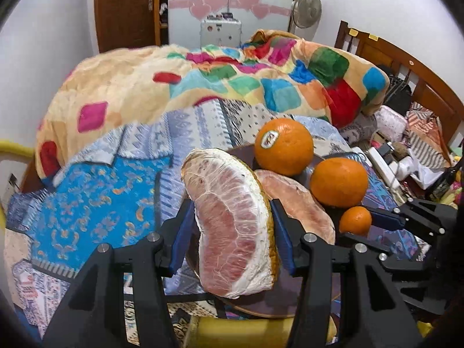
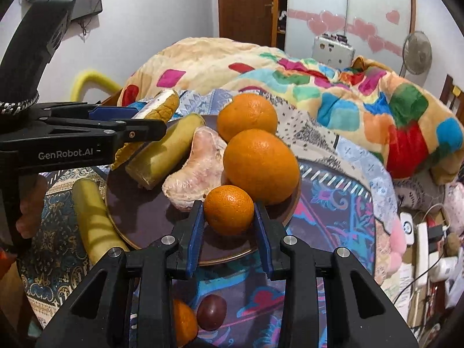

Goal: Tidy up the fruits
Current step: 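Lower the pomelo segment and mandarin onto the brown plate and open both tools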

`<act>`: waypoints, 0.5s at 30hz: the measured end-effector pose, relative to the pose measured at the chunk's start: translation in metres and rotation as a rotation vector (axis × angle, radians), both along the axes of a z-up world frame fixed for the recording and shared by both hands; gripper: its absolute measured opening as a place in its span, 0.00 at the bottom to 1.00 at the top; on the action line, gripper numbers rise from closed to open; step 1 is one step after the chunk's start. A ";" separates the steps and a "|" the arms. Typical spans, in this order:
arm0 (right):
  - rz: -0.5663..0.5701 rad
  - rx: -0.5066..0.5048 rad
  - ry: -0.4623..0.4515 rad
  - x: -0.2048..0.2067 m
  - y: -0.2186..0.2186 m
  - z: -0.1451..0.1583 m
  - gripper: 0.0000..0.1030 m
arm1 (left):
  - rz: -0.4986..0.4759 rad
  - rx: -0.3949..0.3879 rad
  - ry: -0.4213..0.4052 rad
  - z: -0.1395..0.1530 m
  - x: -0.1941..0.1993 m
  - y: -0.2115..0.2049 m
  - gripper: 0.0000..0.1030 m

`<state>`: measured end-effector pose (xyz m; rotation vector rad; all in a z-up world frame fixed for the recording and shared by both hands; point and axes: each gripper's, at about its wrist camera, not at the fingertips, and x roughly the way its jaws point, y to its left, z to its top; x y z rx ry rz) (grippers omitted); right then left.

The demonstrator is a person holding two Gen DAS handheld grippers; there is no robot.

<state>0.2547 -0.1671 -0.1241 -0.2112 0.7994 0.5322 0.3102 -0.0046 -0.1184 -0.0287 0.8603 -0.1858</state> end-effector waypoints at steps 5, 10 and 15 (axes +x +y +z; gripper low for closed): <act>-0.010 0.008 0.009 0.002 -0.001 -0.002 0.30 | -0.002 -0.020 0.017 -0.003 0.002 0.001 0.51; -0.017 -0.004 0.007 0.002 0.002 -0.002 0.30 | -0.001 -0.007 0.027 -0.003 0.002 0.000 0.51; -0.029 -0.011 0.006 0.005 0.001 -0.003 0.38 | -0.017 0.017 0.026 -0.002 -0.002 -0.007 0.52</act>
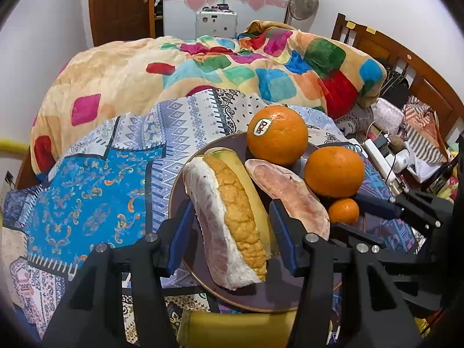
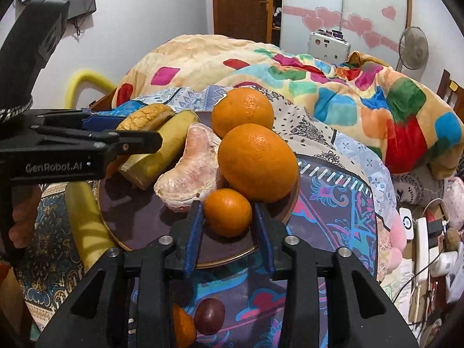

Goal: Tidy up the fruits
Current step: 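Lower the pomelo segment and mandarin onto the brown plate and open both tools, then grasp the long yellow gourd with the left tool while the right tool grasps another mandarin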

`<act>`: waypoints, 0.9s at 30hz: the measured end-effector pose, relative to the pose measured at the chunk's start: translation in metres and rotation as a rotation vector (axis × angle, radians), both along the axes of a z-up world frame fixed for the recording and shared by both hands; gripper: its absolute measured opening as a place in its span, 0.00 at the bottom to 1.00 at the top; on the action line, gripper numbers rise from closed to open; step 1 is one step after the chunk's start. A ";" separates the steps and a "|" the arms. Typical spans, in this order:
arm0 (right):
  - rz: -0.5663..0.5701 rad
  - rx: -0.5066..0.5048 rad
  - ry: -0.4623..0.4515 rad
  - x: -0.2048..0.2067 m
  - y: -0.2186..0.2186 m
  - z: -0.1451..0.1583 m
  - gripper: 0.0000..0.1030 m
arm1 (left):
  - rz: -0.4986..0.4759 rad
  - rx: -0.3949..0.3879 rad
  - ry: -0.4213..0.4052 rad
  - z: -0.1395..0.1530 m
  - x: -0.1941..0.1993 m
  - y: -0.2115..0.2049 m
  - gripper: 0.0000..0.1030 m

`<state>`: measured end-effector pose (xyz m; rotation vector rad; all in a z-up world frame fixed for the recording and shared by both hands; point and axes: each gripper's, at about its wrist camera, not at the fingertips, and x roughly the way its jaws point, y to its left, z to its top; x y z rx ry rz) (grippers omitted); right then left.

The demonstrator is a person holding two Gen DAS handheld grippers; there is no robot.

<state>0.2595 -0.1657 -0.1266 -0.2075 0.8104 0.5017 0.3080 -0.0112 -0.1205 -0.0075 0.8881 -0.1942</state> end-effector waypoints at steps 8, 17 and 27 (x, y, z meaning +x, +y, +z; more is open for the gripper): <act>-0.004 0.024 -0.018 -0.009 -0.005 0.009 0.44 | 0.002 -0.012 -0.037 0.018 -0.021 0.001 0.57; -0.007 0.042 -0.052 -0.040 -0.013 0.029 0.44 | 0.032 -0.003 -0.063 0.036 -0.067 0.007 0.65; -0.010 0.042 -0.097 -0.079 -0.032 0.038 0.50 | 0.033 0.005 -0.047 0.021 -0.105 -0.012 0.89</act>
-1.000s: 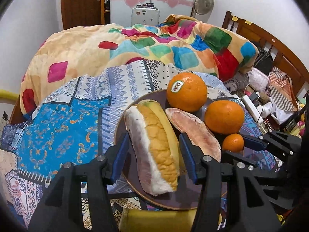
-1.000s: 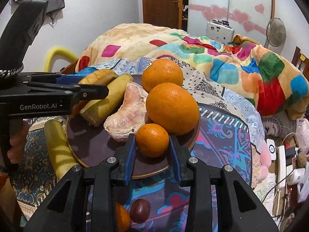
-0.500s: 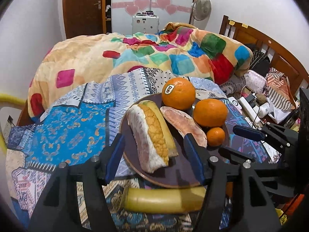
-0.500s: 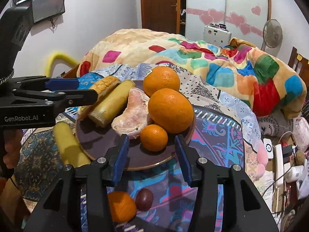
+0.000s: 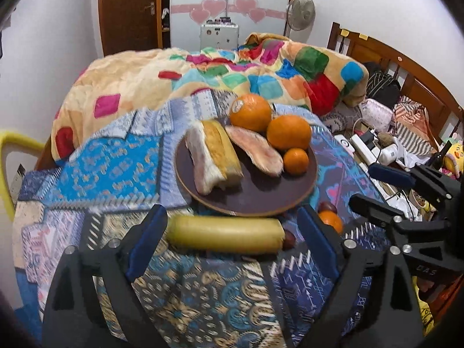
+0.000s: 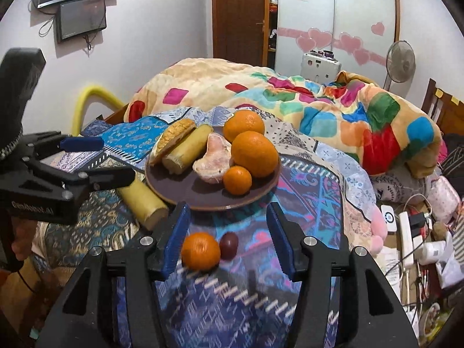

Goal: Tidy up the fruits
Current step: 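Grasp the long yellow gourd with the left tool while the right tool grasps another mandarin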

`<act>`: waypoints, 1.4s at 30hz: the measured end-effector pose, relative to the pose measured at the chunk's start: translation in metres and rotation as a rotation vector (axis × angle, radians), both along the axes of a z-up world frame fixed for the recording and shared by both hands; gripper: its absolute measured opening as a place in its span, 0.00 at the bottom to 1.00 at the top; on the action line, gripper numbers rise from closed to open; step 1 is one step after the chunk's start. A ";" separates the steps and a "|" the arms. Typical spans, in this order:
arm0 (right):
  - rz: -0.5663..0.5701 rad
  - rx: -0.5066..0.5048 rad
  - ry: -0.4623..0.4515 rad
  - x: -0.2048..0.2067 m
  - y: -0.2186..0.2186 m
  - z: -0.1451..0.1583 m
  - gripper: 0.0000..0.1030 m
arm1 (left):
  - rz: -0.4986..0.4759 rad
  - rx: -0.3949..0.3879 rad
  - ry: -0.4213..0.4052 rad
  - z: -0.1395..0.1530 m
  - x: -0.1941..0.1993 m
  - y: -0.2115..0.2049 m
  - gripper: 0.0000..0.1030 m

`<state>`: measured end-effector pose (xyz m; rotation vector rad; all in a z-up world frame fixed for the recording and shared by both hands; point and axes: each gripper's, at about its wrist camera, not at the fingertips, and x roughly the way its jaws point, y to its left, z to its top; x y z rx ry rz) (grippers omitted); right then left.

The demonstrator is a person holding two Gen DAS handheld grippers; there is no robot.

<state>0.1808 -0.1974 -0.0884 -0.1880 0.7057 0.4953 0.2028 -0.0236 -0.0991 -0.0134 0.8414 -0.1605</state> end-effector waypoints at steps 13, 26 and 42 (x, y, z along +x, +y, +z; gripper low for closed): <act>0.005 0.011 0.038 -0.016 -0.013 -0.019 0.50 | 0.119 0.029 0.055 -0.037 0.008 -0.010 0.90; 0.064 0.066 0.092 -0.015 -0.002 -0.034 0.41 | 0.086 0.027 0.139 -0.048 -0.047 0.039 0.41; 0.046 0.043 0.103 -0.008 0.011 -0.045 0.32 | 0.165 0.084 0.007 -0.016 -0.050 0.063 0.81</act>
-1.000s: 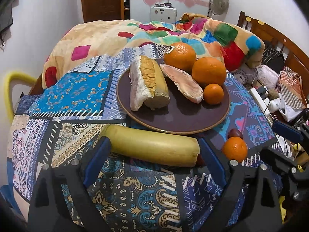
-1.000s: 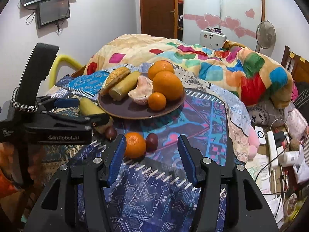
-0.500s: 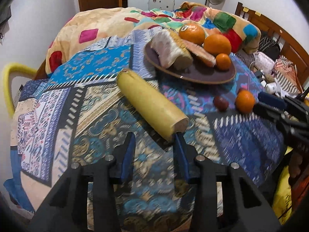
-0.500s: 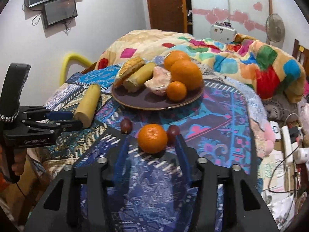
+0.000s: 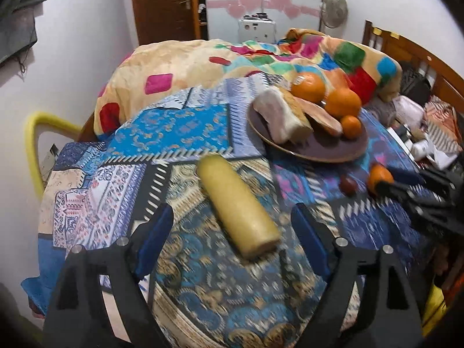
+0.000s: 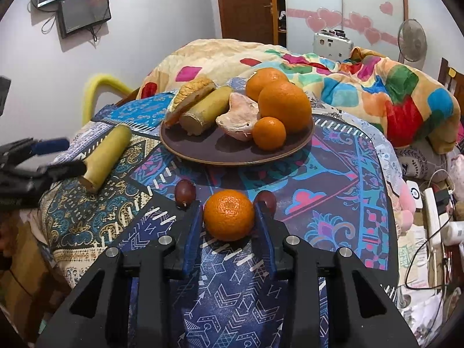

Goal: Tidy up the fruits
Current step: 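Grasp the long yellow gourd with the left tool while the right tool grasps another mandarin, then lift the gourd and mandarin and carry both toward the plate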

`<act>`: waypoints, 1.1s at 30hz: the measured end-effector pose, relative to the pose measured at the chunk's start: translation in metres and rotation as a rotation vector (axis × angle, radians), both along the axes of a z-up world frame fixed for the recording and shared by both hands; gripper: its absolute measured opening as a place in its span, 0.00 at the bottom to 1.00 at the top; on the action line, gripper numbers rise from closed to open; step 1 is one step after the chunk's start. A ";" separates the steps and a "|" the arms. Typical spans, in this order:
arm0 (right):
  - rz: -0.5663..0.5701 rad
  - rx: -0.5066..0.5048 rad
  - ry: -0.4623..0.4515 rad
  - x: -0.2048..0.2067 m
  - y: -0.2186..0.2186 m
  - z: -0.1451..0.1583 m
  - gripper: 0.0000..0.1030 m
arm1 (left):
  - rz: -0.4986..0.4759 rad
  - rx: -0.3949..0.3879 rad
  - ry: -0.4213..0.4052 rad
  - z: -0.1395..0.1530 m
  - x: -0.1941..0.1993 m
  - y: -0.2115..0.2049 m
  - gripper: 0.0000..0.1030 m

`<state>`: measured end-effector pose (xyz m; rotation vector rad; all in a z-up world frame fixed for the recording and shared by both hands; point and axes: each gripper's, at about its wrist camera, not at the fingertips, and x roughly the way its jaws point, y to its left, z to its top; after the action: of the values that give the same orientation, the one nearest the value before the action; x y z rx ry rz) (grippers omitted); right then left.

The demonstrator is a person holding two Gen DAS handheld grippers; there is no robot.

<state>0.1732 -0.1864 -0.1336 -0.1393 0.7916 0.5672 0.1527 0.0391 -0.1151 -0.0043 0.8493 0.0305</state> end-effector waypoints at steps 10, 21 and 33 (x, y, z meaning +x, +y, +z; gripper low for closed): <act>-0.007 0.042 -0.044 -0.002 -0.004 0.018 0.32 | 0.048 -0.105 0.092 -0.025 0.040 0.019 0.68; -0.044 0.038 -0.085 0.011 -0.009 0.024 0.32 | 0.022 -0.092 0.129 -0.040 0.064 0.009 0.54; -0.048 0.044 -0.080 0.014 -0.013 0.019 0.32 | -0.075 -0.041 0.127 -0.031 0.034 -0.007 0.36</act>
<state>0.1867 -0.1989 -0.1144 -0.1015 0.7025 0.5302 0.1870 0.0325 -0.1466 -0.0095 0.9760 -0.0574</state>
